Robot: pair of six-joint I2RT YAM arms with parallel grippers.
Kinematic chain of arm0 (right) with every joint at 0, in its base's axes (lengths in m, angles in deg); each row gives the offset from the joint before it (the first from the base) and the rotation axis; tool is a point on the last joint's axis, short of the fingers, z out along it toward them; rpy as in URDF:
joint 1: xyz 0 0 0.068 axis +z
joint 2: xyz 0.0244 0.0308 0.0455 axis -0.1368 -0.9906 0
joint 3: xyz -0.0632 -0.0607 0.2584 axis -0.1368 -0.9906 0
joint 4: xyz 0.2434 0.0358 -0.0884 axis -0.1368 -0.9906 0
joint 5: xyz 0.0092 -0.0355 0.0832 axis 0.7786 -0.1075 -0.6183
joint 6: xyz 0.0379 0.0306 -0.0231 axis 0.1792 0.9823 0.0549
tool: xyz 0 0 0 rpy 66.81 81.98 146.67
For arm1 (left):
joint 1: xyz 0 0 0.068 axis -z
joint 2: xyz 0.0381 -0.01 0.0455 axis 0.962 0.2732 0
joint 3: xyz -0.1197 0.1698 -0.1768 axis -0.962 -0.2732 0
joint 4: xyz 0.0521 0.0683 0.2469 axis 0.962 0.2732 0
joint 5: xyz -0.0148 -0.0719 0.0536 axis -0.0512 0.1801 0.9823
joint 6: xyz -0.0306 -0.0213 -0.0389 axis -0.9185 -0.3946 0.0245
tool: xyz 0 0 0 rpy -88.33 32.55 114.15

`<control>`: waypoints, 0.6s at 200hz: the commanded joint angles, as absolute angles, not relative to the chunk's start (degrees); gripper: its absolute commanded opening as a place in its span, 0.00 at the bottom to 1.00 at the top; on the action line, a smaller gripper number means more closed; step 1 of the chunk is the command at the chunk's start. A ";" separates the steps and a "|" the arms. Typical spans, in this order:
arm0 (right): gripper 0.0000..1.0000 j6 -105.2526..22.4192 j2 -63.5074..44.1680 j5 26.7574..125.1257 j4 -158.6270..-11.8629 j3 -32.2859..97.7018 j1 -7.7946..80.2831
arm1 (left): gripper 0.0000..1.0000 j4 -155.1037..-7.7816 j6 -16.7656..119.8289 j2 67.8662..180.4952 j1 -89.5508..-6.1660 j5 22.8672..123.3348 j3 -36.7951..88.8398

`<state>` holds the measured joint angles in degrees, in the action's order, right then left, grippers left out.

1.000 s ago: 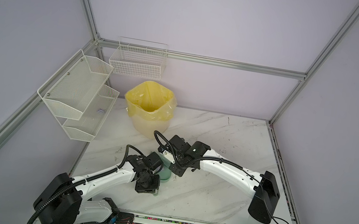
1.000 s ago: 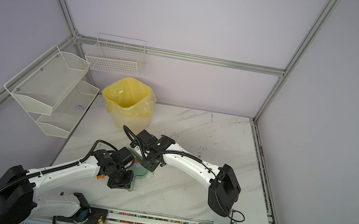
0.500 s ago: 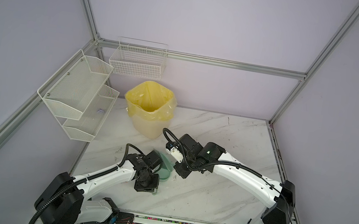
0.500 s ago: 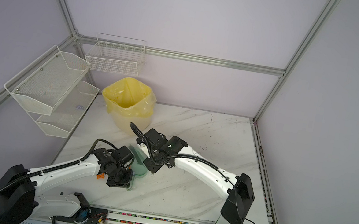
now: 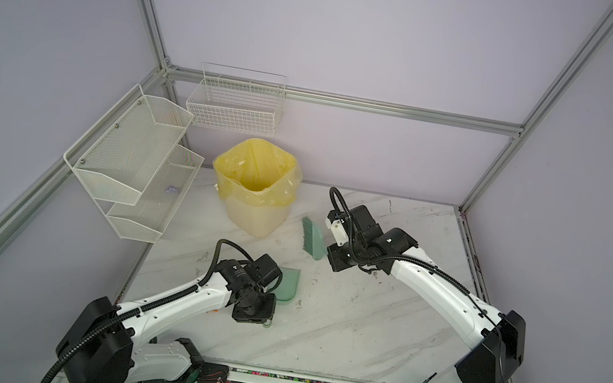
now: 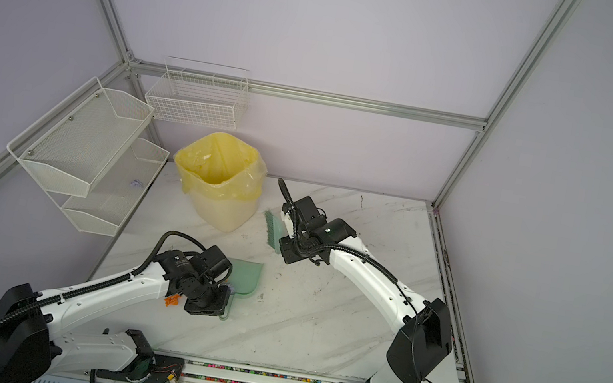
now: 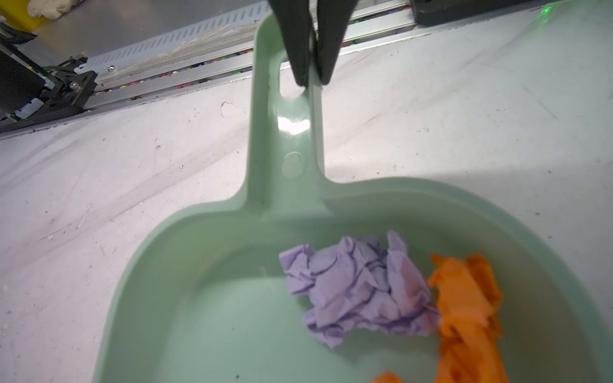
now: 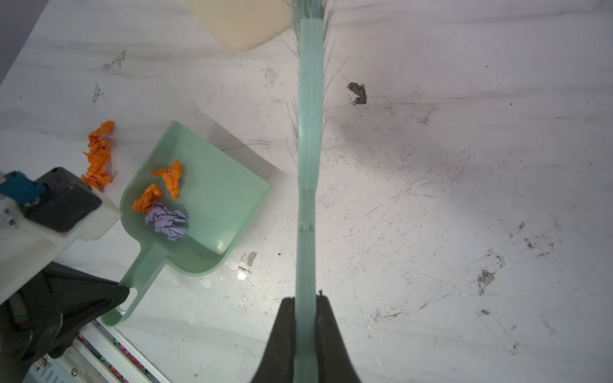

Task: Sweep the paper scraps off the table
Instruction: 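Lift the loaded dustpan with the left gripper while the right gripper withdraws the brush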

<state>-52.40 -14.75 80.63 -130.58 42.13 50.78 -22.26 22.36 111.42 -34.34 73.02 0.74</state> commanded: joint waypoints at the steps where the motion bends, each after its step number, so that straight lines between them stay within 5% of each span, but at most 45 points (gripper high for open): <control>1: 0.00 -49.07 -13.02 78.35 -125.92 40.92 48.29 | 0.00 -20.05 23.67 111.67 -32.27 76.16 7.66; 120: 0.00 -40.44 -6.92 74.48 -115.25 34.23 35.30 | 0.00 -9.42 25.61 114.17 -27.28 82.21 25.17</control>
<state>-42.82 -8.89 74.90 -118.69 35.07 36.61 -12.67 23.89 114.15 -27.91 80.25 16.63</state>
